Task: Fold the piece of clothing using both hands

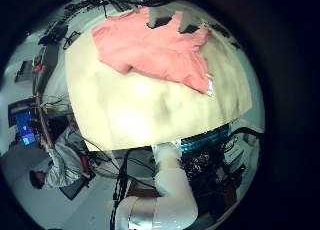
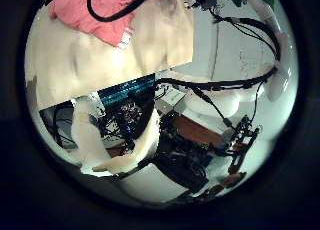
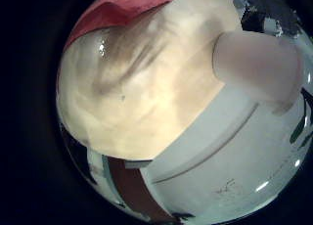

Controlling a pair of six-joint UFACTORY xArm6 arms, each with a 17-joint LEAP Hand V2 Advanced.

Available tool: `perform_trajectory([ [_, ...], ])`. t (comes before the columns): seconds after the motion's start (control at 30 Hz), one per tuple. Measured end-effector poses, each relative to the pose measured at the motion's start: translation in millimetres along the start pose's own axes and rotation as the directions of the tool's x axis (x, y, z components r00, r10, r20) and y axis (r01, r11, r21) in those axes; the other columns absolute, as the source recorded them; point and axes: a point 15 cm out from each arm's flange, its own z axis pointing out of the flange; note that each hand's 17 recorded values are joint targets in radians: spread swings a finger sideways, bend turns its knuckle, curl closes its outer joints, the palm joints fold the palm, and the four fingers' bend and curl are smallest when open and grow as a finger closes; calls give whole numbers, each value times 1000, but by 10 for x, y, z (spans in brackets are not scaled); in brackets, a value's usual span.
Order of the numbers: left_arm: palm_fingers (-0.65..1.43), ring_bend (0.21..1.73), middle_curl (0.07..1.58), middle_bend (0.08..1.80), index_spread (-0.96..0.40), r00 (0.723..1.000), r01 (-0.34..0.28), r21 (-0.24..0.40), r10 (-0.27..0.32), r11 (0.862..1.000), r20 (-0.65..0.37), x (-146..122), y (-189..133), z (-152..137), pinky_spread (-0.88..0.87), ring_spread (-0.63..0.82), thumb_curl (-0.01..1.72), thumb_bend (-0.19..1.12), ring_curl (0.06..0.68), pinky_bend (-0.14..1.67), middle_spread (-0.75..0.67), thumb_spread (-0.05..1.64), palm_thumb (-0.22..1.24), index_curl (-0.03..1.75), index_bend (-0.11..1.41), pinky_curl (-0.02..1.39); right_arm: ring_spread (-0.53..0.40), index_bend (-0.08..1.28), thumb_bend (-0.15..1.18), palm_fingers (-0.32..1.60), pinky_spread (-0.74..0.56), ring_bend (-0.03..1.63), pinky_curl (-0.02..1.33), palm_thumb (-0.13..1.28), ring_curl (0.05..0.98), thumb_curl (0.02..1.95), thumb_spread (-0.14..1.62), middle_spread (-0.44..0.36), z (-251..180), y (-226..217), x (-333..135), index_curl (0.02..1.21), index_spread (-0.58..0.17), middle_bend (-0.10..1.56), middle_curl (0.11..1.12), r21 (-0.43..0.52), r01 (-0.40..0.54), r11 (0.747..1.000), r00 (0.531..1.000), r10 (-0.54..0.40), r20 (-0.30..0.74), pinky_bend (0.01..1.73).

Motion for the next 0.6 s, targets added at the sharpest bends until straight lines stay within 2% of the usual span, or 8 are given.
perform_trajectory([
  [0.23,122,402,299,185,-15,1000,4,6,-4,1000,-14,12,10,-12,514,504,290,-22,216,187,238,1098,303,387,187,269,158,179,-31,0,230,190,316,-9,232,251,971,45,252,-199,-24,322,-235,186,293,-45,15,999,1000,-15,13,252],
  [0.6,125,405,298,182,-22,1000,0,11,0,1000,-19,32,18,-20,514,502,290,-22,216,186,237,1098,303,388,191,267,157,186,-32,18,230,190,319,-10,229,256,963,59,462,-223,-94,332,-220,182,292,-94,28,995,1000,-27,15,226],
])
